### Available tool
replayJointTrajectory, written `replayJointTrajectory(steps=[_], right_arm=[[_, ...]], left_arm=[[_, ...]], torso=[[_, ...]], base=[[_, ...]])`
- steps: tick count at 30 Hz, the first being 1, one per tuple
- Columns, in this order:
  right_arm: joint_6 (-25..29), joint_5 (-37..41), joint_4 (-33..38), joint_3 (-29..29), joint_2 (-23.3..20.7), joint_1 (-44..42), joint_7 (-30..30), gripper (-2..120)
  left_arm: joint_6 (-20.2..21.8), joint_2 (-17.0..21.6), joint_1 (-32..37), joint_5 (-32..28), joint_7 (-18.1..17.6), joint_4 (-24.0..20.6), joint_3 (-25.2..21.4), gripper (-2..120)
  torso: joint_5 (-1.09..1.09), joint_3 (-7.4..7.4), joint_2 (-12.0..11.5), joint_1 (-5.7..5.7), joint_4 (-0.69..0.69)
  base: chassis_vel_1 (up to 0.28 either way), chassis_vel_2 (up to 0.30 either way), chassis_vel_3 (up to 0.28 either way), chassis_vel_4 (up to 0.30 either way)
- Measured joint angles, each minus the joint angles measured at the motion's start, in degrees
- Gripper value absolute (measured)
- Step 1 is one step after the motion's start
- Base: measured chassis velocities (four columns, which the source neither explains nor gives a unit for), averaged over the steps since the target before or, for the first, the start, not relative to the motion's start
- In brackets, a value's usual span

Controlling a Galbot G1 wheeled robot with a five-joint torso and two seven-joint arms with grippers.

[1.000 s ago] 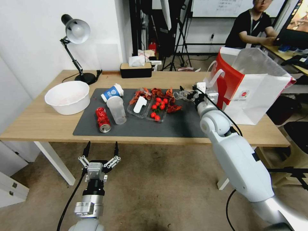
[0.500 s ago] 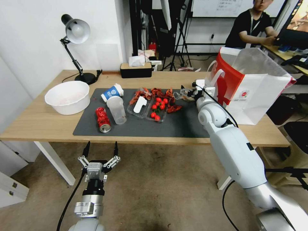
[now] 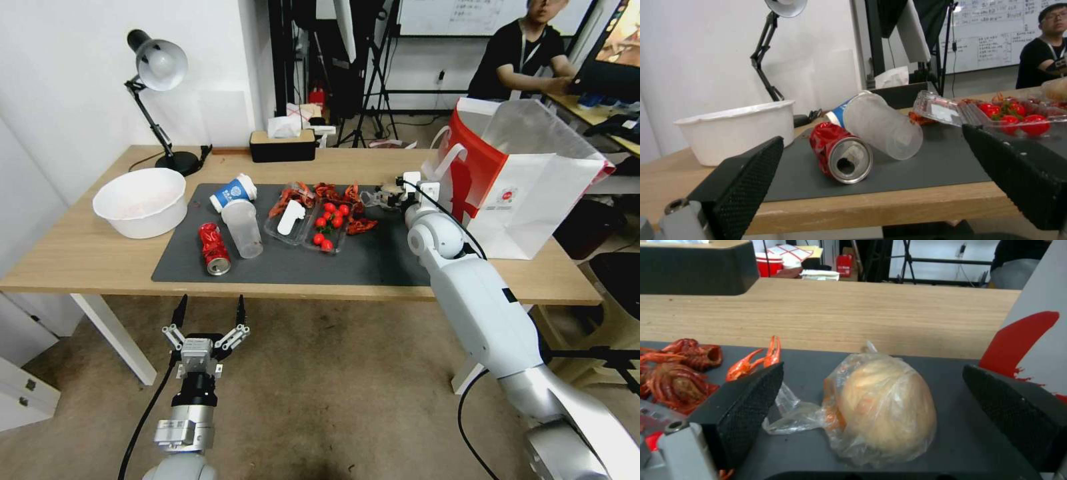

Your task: Pick up the trash from the table and place it into the takeout bag.

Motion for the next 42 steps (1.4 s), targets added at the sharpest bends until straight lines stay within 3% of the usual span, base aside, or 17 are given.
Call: replayJointTrajectory(steps=[23,42], right_arm=[[-3.6,3.2,-4.3,0.1,0.3,2.2,-0.6,100],[-2.3,4.2,-10.4,0.3,1.5,4.7,-2.4,100]], left_arm=[[-0.2,0.0,0.1,-0.1,-0.1,0.2,0.4,100],[-0.9,-0.1,0.4,0.1,-0.2,0.8,0.6,100]], torso=[[0.0,-0.01,0.0,0.0,0.0],[0.0,-0.01,0.0,0.0,0.0]], base=[[0.0,0.0,0.0,0.0],[0.0,0.0,0.0,0.0]])
